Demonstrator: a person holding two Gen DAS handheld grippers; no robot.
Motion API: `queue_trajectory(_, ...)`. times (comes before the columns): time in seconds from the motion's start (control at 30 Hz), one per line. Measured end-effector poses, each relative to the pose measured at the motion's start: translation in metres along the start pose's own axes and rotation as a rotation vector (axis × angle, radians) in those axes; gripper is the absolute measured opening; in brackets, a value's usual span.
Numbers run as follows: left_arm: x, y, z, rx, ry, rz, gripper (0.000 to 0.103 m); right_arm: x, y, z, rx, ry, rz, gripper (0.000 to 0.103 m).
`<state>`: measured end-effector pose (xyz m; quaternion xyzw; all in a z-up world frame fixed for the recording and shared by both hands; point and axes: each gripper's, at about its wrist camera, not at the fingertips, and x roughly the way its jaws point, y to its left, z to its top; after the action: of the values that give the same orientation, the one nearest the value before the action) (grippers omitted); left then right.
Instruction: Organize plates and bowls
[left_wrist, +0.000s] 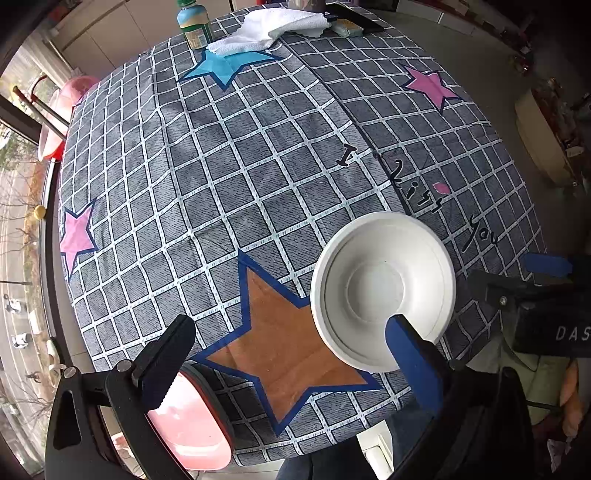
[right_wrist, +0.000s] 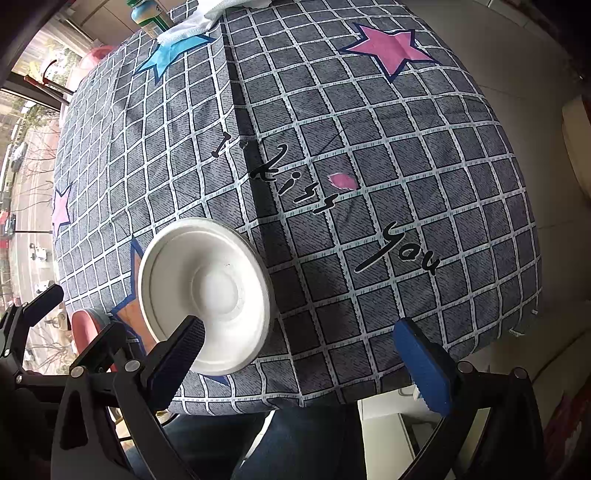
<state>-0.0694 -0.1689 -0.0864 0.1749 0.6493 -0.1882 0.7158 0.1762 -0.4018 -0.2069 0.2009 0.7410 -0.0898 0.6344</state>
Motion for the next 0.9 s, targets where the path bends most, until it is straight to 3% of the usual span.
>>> queue_trajectory(0.9, 0.014, 0.001, 0.001, 0.004, 0.049, 0.0, 0.103, 0.017, -0.001, 0.001, 0.021, 0.051, -0.004, 0.103)
